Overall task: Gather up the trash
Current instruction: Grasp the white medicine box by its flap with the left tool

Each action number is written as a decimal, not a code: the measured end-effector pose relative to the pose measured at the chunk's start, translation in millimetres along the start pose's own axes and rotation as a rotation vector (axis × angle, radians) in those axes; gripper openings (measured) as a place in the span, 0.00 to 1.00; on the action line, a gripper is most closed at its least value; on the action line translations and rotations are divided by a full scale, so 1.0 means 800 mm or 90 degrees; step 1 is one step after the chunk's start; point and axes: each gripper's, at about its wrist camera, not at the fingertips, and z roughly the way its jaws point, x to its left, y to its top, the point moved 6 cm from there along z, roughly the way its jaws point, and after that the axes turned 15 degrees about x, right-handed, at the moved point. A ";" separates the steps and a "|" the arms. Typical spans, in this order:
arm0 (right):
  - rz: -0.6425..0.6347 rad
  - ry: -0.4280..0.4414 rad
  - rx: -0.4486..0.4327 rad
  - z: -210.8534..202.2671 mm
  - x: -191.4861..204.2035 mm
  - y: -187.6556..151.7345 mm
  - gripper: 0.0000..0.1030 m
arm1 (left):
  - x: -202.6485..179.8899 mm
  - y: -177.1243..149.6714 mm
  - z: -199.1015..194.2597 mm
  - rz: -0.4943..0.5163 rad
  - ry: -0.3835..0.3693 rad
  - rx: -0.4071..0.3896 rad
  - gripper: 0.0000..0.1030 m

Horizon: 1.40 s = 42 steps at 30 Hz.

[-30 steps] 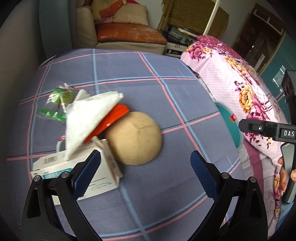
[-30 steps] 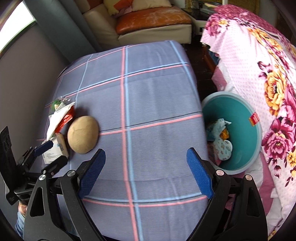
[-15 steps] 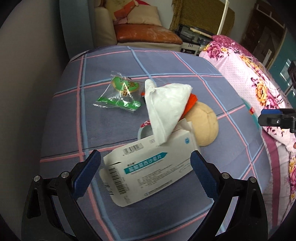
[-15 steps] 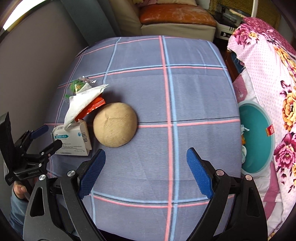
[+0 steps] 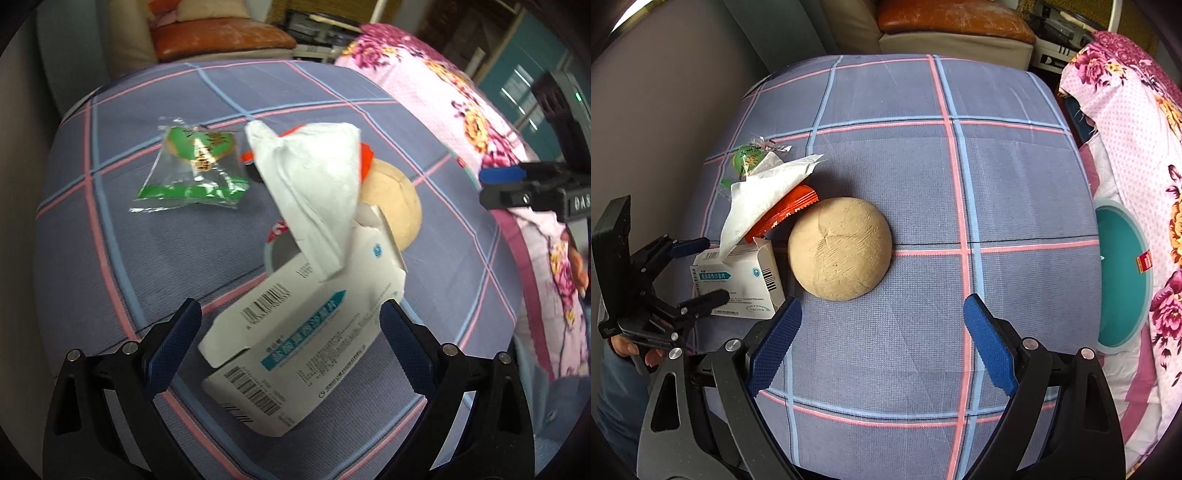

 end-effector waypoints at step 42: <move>0.126 0.110 -0.021 0.001 -0.160 -0.092 0.83 | -0.238 0.043 0.051 0.048 -0.045 0.014 0.20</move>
